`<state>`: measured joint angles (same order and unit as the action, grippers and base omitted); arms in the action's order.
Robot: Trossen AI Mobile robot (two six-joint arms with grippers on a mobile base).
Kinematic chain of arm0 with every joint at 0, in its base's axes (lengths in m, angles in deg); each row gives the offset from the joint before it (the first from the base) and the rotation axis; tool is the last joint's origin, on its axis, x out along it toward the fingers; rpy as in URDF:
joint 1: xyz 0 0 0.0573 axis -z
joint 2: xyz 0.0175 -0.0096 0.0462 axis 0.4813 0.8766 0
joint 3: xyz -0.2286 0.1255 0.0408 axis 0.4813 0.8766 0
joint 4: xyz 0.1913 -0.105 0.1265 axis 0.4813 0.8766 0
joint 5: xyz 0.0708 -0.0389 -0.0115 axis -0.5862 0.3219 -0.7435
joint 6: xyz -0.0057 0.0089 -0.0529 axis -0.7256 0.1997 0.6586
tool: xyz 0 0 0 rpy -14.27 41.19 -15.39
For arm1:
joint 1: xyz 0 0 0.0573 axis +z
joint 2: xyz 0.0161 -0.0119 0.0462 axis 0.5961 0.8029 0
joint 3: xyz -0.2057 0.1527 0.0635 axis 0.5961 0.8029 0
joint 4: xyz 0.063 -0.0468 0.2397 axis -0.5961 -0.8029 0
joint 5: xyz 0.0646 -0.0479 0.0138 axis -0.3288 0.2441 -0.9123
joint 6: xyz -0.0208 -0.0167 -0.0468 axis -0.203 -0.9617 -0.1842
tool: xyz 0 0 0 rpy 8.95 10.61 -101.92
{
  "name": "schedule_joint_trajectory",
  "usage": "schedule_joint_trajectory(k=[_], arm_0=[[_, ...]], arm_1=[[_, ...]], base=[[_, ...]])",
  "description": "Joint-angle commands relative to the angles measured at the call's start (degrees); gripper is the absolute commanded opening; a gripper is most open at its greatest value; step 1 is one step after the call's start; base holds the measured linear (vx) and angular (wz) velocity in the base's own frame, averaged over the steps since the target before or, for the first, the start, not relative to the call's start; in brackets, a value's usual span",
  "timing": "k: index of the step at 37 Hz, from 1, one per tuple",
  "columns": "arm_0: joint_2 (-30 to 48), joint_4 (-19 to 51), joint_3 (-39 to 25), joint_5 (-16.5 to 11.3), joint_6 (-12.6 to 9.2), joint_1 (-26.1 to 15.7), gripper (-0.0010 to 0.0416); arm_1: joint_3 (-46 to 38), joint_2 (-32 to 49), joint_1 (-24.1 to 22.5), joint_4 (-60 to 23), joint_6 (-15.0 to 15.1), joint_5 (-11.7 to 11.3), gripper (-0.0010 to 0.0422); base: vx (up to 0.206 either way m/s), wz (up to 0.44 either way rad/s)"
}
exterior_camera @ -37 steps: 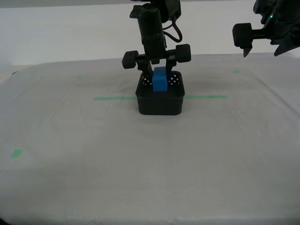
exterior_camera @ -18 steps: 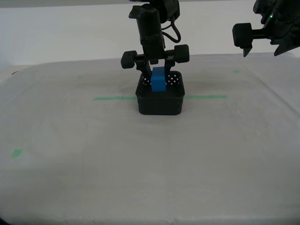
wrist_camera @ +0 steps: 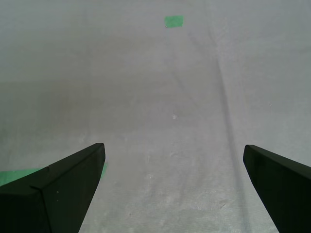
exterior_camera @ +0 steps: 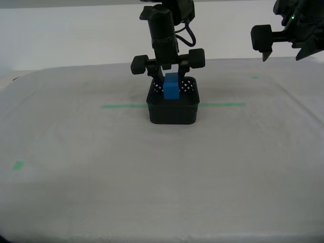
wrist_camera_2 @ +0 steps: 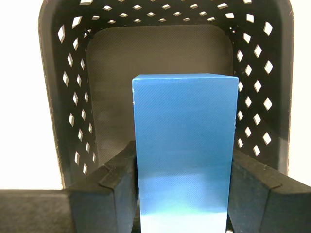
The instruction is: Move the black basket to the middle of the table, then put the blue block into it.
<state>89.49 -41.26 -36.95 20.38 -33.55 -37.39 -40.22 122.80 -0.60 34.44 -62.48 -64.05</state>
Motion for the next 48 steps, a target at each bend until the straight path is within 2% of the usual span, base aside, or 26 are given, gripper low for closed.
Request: schedule_joint_trajectory(k=[1,12,16,20,22,31,37,41,48], arm_0=[[0.00,-0.17,-0.02,0.00,-0.09,0.00,0.0399],[0.00,-0.20,-0.02,0.00,-0.09,0.00,0.0399],[0.00,-0.20,-0.02,0.00,-0.09,0.00,0.0399],[0.00,-0.22,-0.02,0.00,-0.09,0.00,0.0399],[0.00,-0.22,-0.02,0.00,-0.09,0.00,0.0399],[0.00,-0.24,-0.02,0.00,-0.09,0.00,0.0399],[0.00,-0.26,-0.02,0.00,-0.09,0.00,0.0398],[0.00,-0.33,-0.02,0.00,-0.09,0.00,0.0398],[0.00,-0.31,-0.02,0.00,-0.09,0.00,0.0399]], arm_1=[[-0.04,-0.02,-0.07,-0.07,-0.44,-0.09,0.0227],[-0.04,-0.02,-0.07,-0.37,-0.07,-0.13,0.0410],[-0.04,-0.02,-0.07,-0.52,-0.09,-0.02,0.0387],[-0.04,-0.02,-0.09,-0.57,-0.07,-0.04,0.0407],[-0.04,-0.02,-0.09,-0.57,-0.07,0.22,0.0396],[-0.04,-0.04,-0.11,-0.90,-0.07,0.31,0.0401],[-0.04,-0.26,-0.13,-1.79,0.22,1.86,0.0401],[-0.72,-0.59,-0.13,-3.06,1.44,2.71,0.0401],[-4.96,-0.59,-0.09,-8.35,4.76,2.75,0.0401]], base=[[0.000,0.000],[0.000,0.000],[0.000,0.000],[0.000,0.000],[0.000,0.000],[0.000,0.000],[0.000,0.000],[0.000,0.000],[0.000,0.000]])
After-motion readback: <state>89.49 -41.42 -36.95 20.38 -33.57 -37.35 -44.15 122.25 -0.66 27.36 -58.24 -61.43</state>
